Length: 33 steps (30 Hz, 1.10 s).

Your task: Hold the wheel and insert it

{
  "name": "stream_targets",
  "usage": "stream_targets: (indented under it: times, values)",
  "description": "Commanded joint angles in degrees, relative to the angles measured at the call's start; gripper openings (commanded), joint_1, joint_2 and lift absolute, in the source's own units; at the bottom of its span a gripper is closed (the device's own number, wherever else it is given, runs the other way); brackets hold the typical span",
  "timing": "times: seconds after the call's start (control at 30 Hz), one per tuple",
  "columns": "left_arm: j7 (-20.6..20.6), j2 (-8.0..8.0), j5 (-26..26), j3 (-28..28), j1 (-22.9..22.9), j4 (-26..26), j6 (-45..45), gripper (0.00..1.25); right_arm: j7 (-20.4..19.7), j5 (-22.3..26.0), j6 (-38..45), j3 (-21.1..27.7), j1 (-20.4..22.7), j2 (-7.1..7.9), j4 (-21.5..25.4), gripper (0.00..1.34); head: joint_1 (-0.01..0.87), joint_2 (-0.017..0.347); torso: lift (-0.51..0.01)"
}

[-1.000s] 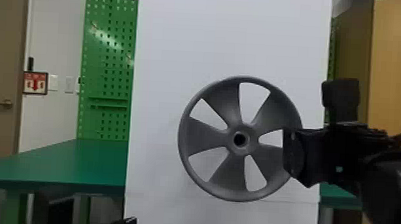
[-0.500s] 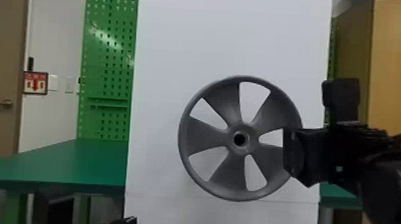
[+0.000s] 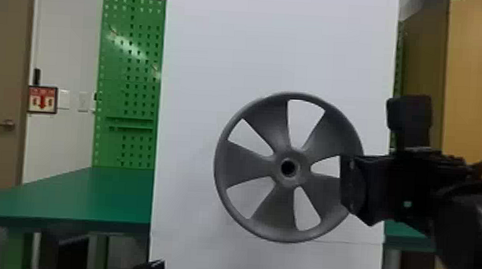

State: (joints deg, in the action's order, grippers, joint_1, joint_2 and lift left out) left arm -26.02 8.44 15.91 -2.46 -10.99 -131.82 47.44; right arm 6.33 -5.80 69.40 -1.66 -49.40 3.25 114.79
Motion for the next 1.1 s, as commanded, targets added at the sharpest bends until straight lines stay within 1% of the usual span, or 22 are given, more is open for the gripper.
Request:
stream_targets:
  times: [0.0, 0.17, 0.63, 1.07]
  values:
    - [0.0, 0.00, 0.0, 0.0, 0.0, 0.1, -0.1, 0.75, 0.0, 0.0, -0.5, 0.2, 0.0, 0.00, 0.0, 0.20, 0.000, 0.005, -0.497]
    - [0.0, 0.00, 0.0, 0.0, 0.0, 0.0, -0.1, 0.75, 0.0, 0.3, -1.8, 0.6, -0.1, 0.00, -1.3, 0.20, 0.000, 0.005, -0.497]
    - [-0.1, 0.09, -0.1, -0.3, -0.1, 0.2, -0.1, 0.75, -0.1, 0.9, -5.4, 0.4, -1.1, 0.35, -6.9, 0.20, 0.000, 0.005, -0.497]
    - [0.0, 0.00, -0.1, -0.4, -0.2, 0.2, -0.3, 0.75, -0.1, 1.3, -9.0, 1.1, -2.0, 0.26, -10.9, 0.20, 0.000, 0.005, -0.497]
